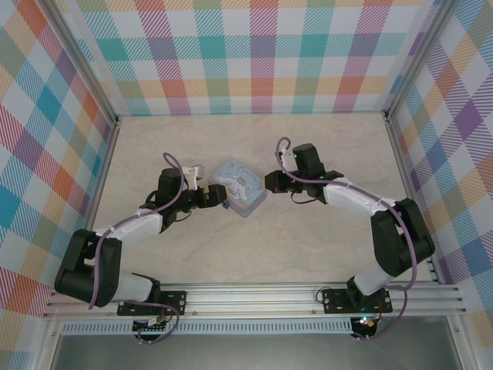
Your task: Unlock a padlock with a key
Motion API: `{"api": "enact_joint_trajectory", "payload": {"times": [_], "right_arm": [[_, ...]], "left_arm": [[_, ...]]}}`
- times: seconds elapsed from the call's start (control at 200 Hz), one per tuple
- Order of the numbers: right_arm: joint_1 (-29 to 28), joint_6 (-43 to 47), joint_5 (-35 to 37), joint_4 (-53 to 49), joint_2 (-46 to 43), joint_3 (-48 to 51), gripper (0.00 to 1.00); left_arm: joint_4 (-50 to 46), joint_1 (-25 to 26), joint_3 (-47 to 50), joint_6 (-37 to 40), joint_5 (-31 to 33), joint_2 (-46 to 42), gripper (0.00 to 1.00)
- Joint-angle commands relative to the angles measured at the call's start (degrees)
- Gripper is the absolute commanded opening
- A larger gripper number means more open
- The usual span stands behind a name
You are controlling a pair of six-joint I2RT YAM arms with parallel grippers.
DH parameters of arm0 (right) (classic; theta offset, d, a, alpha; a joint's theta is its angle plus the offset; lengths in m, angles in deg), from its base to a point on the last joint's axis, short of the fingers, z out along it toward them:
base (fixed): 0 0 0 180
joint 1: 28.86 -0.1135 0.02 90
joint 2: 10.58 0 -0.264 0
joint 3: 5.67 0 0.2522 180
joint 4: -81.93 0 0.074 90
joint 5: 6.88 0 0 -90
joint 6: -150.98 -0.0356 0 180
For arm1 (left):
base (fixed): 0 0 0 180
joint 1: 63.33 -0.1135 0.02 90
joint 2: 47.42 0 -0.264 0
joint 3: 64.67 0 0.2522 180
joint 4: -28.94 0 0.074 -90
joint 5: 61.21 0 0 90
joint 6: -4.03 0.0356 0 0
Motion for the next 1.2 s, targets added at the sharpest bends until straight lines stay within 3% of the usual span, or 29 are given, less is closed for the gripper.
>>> {"api": "enact_joint_trajectory", "payload": {"times": [0.0,0.69,1.195], "right_arm": [[-0.56,-1.30,1.33,1.05,2.12,-2.44,0.04],[-1.39,-0.98,0.19,2.06,5.32,-4.53,0.04],[-1.57,-0.51,1.68,-1.19,9.25,-6.46,0.04]], "left_arm": [[9.42,-1.50,2.15,0.96,-2.30,3.54,0.86],[21.56,-1.57,1.02,-0.71,-9.55,20.71,0.86],[20.51,-0.06,1.36,-0.96,-13.62,22.63,0.79]]}}
